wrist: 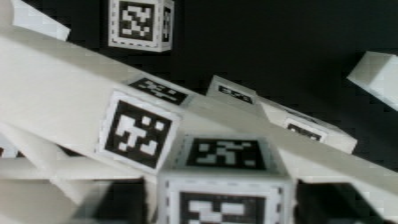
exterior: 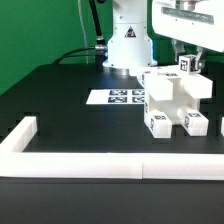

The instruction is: Assemble chair

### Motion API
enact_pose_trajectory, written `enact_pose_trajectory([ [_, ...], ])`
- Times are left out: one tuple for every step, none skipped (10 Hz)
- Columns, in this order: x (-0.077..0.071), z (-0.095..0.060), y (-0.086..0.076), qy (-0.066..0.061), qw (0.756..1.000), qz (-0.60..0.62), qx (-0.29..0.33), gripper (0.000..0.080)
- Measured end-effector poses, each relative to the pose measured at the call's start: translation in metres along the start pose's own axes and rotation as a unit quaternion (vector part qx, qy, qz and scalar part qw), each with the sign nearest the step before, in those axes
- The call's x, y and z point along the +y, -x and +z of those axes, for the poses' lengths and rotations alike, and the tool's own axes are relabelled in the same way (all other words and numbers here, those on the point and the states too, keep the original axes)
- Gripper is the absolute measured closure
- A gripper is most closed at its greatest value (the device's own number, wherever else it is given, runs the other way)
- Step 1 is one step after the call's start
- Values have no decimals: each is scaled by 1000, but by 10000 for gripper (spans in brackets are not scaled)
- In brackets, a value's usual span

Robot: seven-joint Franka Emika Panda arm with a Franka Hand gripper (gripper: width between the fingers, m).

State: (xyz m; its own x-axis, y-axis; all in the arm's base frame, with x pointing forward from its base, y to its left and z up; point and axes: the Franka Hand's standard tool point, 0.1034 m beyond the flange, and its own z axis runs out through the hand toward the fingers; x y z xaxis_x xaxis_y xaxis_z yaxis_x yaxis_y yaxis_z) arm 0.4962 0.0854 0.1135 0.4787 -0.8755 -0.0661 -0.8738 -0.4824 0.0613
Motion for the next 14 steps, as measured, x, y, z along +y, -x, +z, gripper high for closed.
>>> enact_pose_trajectory([
  [0,0,0,0,1000,-2,0,272],
  [0,0,0,0,1000,-3,0,188],
  [0,0,0,0,1000,-19,0,188],
  [0,0,2,3,999,-44,3,158],
  [-1,0,5,6,995,-99,6,152],
  [-2,-1,7,7,988,-153,10,152],
  [-4,-4,10,7,979,-204,12,150],
  [-5,-5,10,3,961,-276,15,150],
  [-5,-5,9,-1,944,-330,18,150],
  [-5,-4,9,0,938,-347,18,150],
  [-5,-4,9,1,922,-388,18,150],
  [-5,-4,8,2,905,-425,18,150],
  [-5,-4,8,3,890,-456,18,150],
  [-5,-4,8,1,862,-507,23,150],
])
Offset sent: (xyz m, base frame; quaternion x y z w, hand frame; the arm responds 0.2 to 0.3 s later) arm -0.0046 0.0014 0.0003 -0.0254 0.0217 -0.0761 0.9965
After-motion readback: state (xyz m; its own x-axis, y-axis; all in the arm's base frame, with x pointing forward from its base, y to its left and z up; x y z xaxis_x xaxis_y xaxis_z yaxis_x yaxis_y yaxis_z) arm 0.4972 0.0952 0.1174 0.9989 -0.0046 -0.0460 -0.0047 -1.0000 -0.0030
